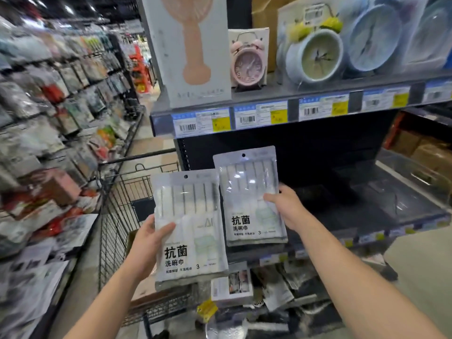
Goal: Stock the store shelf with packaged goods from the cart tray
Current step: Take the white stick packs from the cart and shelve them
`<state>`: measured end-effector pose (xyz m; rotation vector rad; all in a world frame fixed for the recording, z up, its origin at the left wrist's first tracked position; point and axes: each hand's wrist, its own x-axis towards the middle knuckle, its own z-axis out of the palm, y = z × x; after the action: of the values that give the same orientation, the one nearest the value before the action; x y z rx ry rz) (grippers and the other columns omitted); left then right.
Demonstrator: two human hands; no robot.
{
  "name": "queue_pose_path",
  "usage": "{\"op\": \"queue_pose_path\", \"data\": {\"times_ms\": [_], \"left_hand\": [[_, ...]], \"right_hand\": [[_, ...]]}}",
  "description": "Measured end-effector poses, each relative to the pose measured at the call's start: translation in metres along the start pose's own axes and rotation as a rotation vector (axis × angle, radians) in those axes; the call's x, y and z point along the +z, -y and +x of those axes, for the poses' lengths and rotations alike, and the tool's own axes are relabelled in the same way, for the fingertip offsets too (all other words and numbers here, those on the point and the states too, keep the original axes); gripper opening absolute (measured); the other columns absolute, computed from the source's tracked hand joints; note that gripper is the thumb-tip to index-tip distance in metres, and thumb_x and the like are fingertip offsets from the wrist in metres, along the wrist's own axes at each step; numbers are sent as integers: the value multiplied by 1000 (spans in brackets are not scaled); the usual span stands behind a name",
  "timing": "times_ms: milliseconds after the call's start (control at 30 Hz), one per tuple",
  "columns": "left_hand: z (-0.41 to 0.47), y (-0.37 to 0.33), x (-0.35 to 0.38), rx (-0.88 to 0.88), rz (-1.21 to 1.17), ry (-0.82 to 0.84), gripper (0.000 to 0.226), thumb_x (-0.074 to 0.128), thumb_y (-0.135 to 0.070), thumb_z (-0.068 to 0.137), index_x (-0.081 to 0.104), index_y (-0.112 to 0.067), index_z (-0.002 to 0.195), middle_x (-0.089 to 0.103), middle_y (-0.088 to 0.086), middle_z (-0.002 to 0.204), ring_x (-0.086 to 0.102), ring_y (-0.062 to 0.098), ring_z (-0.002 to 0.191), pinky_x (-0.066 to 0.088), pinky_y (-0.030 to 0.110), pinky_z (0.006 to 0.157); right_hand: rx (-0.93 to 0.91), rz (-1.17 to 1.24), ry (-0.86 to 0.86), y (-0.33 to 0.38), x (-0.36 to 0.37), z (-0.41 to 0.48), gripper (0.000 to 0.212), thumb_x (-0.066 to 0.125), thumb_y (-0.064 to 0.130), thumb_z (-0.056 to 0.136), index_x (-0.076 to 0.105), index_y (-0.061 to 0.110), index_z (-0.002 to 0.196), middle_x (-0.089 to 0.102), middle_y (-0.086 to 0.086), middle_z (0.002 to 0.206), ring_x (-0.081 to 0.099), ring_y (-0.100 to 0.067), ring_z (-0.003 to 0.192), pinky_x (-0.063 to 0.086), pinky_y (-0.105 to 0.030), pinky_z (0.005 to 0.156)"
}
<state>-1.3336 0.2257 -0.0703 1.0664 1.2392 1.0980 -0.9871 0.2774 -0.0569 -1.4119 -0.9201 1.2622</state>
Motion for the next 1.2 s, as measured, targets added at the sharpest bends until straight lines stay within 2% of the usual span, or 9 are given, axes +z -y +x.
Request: {"op": "queue_pose_path", "data": {"times_ms": [100,267,567,767,867,967,1033,1100,1200], "left_hand": [[22,-1,0,-13,7,-14,26,63,-5,99,58,-24,115,80,3,103,79,10,78,60,21,56],[44,-1,7,-43,-31,8,42,69,-17,96,54,-18,136,74,19,120,76,42,100,64,55,76],[52,-1,46,-46,-99,-65,46,70,-14,94,53,-18,137,74,16,121,76,41,99,64,54,78],[49,-2,81,-7,-135,-93,47,70,-11,95,44,-25,131,68,8,123,79,13,85,60,21,61],[52,-2,99,-2,-153,-107,61,77,-17,91,42,-19,140,67,10,132,77,15,99,61,24,72],[55,-4,118,-20,-201,-108,70,81,-18,86,43,-19,145,67,15,135,76,29,106,64,41,82],[54,-8,132,-14,-182,-106,87,89,-30,74,43,-22,148,64,15,139,74,32,111,60,52,95],[63,-1,140,17,-173,-126,109,98,-45,57,43,-28,150,63,13,141,71,34,118,53,60,104],[72,6,151,25,-77,-148,100,95,-52,65,45,-28,149,67,6,136,69,28,121,52,53,108]], "right_hand": [[9,-41,1,-5,8,28,45,69,-2,88,62,13,130,73,-9,114,72,-29,104,57,-51,94],[98,-57,37,-23,16,52,40,66,-2,89,59,24,118,71,-8,117,70,-29,107,56,-53,96],[208,-116,78,-54,18,81,63,59,-5,89,45,15,148,57,-8,140,55,-26,129,42,-48,112],[150,-201,128,-36,20,83,71,52,-1,91,35,30,153,56,-1,140,58,-24,122,52,-46,101],[79,-185,122,-28,19,78,75,49,0,95,28,36,157,49,7,142,60,-21,117,54,-40,97],[-14,-104,79,-22,14,74,44,55,16,100,51,29,142,56,6,136,60,-18,115,53,-38,97],[1,14,72,-14,10,69,19,49,17,102,65,23,109,67,2,115,63,-18,104,52,-34,87],[9,71,73,-12,4,66,28,43,14,101,58,18,77,67,0,88,61,-19,86,48,-32,74],[-25,-5,113,-19,-1,67,15,53,12,100,66,20,97,71,1,94,66,-16,90,49,-28,74]]}}
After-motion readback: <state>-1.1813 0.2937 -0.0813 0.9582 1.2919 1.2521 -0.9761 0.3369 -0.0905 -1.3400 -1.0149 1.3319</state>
